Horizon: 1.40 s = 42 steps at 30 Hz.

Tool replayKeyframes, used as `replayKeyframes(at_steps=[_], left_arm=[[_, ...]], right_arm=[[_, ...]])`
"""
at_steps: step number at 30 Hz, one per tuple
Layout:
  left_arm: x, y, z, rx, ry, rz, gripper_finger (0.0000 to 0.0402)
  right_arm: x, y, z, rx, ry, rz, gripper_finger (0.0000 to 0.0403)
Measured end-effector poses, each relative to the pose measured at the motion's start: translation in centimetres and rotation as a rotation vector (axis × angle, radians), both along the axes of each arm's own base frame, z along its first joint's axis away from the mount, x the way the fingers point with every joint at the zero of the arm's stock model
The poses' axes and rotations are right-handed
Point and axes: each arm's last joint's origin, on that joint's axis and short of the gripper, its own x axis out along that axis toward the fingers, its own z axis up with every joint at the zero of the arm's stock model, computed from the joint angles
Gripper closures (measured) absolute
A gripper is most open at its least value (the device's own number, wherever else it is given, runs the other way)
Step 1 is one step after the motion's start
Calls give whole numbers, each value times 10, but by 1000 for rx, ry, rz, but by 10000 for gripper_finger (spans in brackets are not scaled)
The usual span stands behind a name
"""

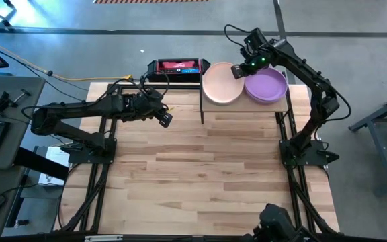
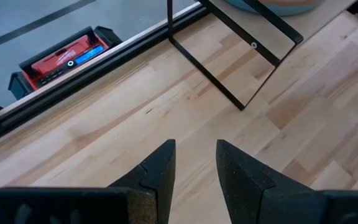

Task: Place and stack plates onto a shelf
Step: Stack the light orange plate on top of the gray plate on the shelf, then return to Home Position

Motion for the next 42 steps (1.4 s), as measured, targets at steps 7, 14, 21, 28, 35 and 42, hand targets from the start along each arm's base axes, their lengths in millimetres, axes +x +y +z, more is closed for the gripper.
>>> replayKeyframes(at_steps=[7, 14, 21, 28, 35, 42], left_arm=[[0, 0, 0, -2, 0, -2, 298], [0, 0, 0, -5, -1, -5, 298], [0, 0, 0, -6, -1, -5, 298], [0, 0, 0, -7, -1, -6, 298], [-2, -1, 2, 6, 7, -25, 298], [-28, -4, 27, 69, -84, -28, 298]], right_arm=[[0, 0, 0, 9, -10, 7, 401], [0, 0, 0, 6, -7, -2, 361], [0, 0, 0, 19, -17, -15, 337], [0, 2, 2, 11, -19, -5, 336], [-4, 10, 13, 42, -113, 66, 336], [-9, 39, 40, -57, -179, 235, 336]])
